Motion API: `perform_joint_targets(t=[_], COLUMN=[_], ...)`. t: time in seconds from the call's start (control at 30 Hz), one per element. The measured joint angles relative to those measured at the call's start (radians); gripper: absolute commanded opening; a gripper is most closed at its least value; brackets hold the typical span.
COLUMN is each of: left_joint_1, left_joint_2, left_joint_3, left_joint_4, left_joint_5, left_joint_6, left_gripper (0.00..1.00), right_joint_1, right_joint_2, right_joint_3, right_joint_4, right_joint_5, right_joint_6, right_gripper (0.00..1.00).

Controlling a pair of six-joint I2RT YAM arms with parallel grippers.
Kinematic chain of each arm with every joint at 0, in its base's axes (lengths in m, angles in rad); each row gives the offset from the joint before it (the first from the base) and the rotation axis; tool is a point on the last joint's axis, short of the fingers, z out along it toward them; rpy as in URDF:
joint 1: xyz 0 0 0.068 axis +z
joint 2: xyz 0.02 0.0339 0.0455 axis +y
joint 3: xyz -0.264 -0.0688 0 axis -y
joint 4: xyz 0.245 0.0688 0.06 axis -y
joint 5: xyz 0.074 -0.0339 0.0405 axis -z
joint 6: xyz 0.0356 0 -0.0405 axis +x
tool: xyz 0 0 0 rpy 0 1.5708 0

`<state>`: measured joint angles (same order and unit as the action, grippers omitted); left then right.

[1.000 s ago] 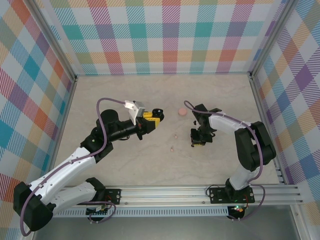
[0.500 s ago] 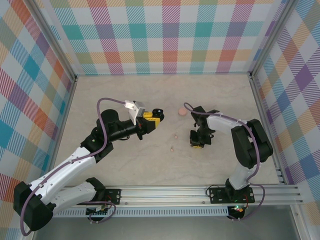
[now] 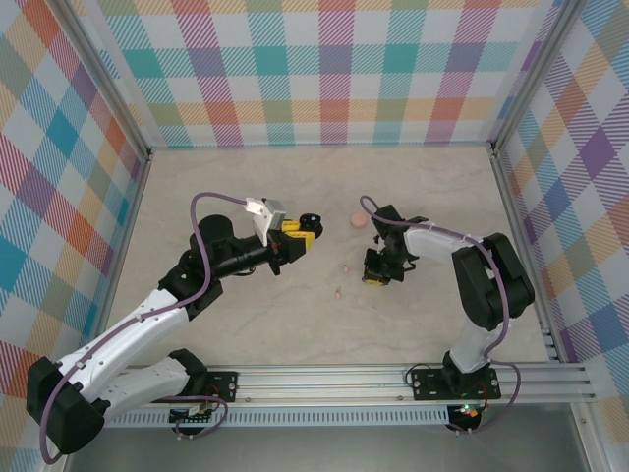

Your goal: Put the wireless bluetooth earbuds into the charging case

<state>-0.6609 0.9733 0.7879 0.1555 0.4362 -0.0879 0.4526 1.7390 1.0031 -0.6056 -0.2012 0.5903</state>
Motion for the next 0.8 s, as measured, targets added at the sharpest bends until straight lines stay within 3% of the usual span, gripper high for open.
perform_joint_targets(t=[0.13,0.4,0.8], left_joint_1=[0.0,0.0,0.0], left_joint_2=[0.0,0.0,0.0], left_joint_3=[0.0,0.0,0.0], left_joint_4=[0.0,0.0,0.0], left_joint_5=[0.0,0.0,0.0], left_joint_6=[0.0,0.0,0.0], left_gripper=[0.2,0.2,0.2], right_joint_1=[0.0,0.0,0.0], right_joint_2=[-0.032,-0.05,0.146], right_joint_3=[0.002,0.103,0.221], right_joint_4=[-0.01,-0.066,-0.088], right_joint_5=[0.022,0.078,0.097], right_joint_6=[-0.024,-0.114,-0.203], right_gripper=[0.2,0.14,0.12])
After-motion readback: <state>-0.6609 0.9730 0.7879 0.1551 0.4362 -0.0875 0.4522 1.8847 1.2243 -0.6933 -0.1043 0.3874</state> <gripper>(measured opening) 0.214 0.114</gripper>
